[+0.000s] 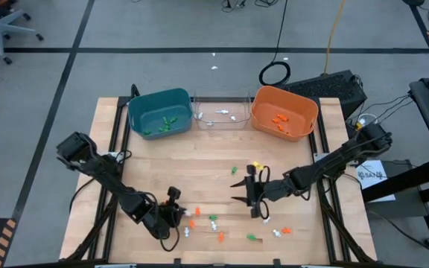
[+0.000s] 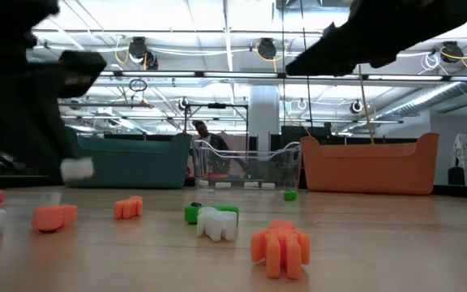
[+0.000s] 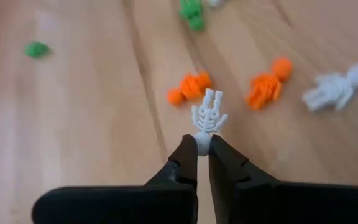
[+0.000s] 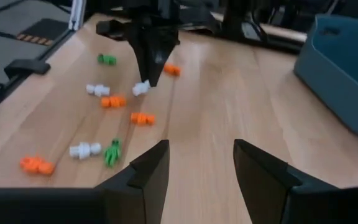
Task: Sort Halloween decoration
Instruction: Put the white skeleton toy into the transparent bin
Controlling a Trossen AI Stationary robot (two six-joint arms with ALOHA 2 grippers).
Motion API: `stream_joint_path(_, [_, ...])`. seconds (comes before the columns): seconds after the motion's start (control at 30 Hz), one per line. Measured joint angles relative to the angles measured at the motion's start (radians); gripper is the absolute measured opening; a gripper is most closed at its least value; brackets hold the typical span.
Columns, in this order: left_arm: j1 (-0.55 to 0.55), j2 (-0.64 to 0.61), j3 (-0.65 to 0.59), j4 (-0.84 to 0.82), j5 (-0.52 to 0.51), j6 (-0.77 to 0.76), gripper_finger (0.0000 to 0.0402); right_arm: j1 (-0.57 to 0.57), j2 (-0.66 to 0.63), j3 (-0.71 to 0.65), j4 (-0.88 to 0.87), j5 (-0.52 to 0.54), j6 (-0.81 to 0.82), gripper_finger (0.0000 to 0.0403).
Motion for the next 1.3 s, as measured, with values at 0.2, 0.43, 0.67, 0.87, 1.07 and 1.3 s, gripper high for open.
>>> stream_joint_path(0.2, [0.001, -0.030, 0.039, -0.005, -0.142, 0.053, 0.0010, 0.000, 0.094, 0.000, 0.193, -0.002, -0.089, 0.0162])
stream_joint_path(0.43, [0.018, -0.031, 0.093, 0.042, -0.207, 0.050, 0.0009, 0.025, 0.209, 0.006, 0.377, -0.003, -0.416, 0.0162])
stream_joint_path(0.67, [0.048, -0.031, 0.100, 0.229, -0.167, 0.046, 0.0009, 0.078, 0.350, 0.152, 0.377, 0.039, -0.790, 0.0162])
stream_joint_path(0.87, [0.069, -0.032, 0.100, 0.239, -0.091, -0.054, 0.0008, 0.106, 0.411, 0.293, 0.243, 0.132, -0.899, 0.0161])
stream_joint_path(1.07, [0.072, -0.032, 0.100, 0.239, -0.019, -0.162, 0.0008, 0.112, 0.425, 0.367, 0.118, 0.158, -0.917, 0.0134])
stream_joint_path(1.3, [0.099, -0.032, 0.100, 0.248, 0.024, -0.216, 0.0008, 0.111, 0.425, 0.367, 0.095, 0.109, -0.932, 0.0093])
